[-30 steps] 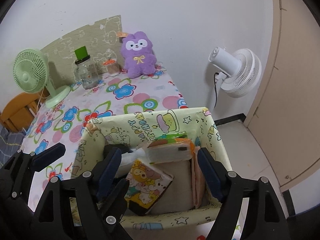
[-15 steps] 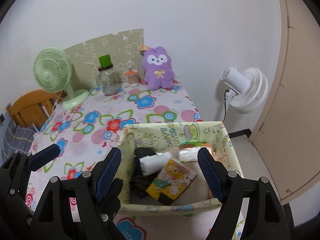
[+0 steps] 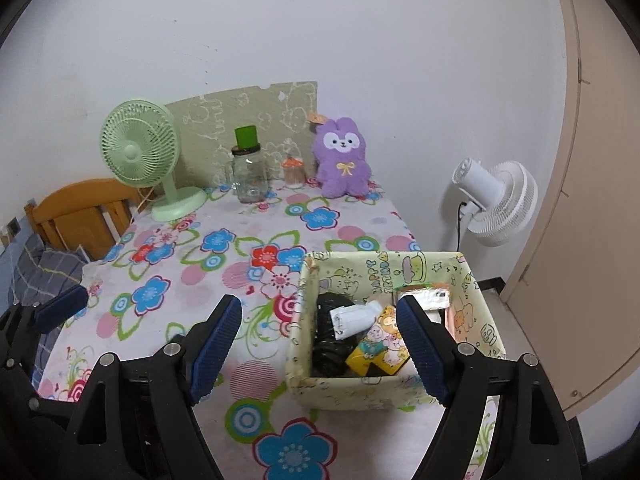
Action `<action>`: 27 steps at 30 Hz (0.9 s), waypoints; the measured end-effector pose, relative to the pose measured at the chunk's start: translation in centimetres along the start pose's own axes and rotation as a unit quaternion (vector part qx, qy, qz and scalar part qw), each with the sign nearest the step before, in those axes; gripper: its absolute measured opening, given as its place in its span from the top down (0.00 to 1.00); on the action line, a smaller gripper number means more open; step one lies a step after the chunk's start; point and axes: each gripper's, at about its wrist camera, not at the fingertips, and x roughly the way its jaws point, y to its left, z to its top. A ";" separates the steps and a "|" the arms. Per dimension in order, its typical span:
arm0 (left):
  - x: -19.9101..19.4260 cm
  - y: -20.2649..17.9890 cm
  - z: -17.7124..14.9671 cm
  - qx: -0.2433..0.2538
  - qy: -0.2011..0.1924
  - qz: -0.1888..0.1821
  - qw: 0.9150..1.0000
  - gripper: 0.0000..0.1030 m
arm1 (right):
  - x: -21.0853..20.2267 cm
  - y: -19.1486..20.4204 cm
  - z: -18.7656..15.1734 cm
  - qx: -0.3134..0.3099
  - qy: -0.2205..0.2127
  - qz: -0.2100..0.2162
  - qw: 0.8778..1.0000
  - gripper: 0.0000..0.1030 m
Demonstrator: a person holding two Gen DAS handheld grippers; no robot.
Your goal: Organize soft objects
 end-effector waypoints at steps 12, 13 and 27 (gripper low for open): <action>-2.9 3.6 -1.4 -0.047 -0.013 0.033 0.998 0.00 | -2.9 0.7 -0.8 -0.003 -0.024 0.006 1.000 0.15; -3.1 3.8 -1.5 -0.049 -0.014 0.036 0.998 0.00 | -3.0 0.7 -0.9 -0.002 -0.026 0.006 1.000 0.15; -4.7 4.1 -1.6 -0.063 -0.034 0.036 0.997 0.00 | -4.3 -0.1 -1.5 0.005 -0.034 0.004 0.999 0.15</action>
